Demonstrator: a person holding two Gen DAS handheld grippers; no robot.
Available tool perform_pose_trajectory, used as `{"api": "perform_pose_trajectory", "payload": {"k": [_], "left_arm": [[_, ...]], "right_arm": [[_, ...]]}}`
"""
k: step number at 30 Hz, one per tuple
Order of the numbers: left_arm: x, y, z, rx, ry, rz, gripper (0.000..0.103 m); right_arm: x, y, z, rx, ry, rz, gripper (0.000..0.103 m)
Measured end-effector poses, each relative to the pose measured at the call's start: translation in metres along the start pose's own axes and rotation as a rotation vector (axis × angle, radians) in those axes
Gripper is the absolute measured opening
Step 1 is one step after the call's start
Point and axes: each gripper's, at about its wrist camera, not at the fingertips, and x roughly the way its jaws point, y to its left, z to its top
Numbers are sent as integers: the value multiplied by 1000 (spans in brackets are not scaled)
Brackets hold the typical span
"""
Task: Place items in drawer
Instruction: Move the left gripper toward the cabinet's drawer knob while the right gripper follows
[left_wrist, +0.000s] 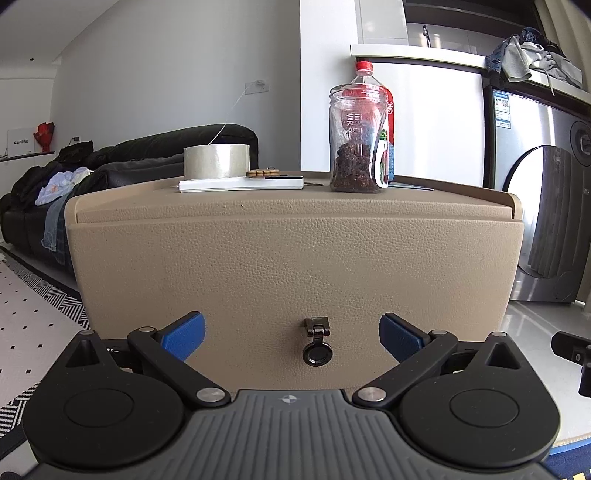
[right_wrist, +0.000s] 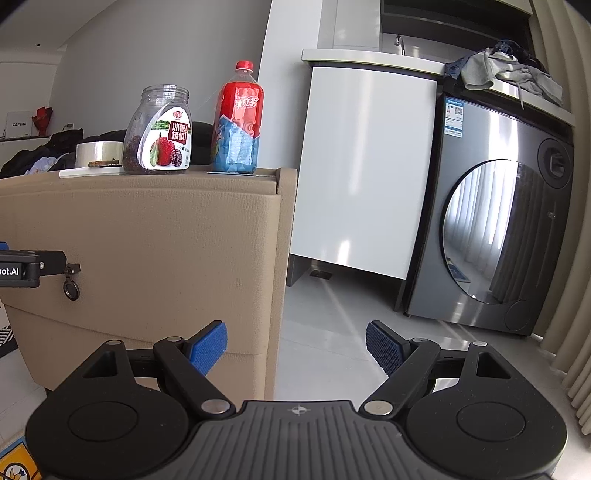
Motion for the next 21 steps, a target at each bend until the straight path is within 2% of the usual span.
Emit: {"api": "perform_pose_trajectory", "payload": {"k": [5, 12, 21], "left_arm": [[-1, -6, -1, 52, -33, 12, 103], [6, -16, -12, 73, -28, 6, 103], [20, -12, -22, 30, -45, 18, 103]], "right_arm": [[7, 2, -6, -15, 8, 9, 86], [18, -1, -15, -19, 26, 6, 86], [30, -18, -23, 61, 69, 19, 86]]}}
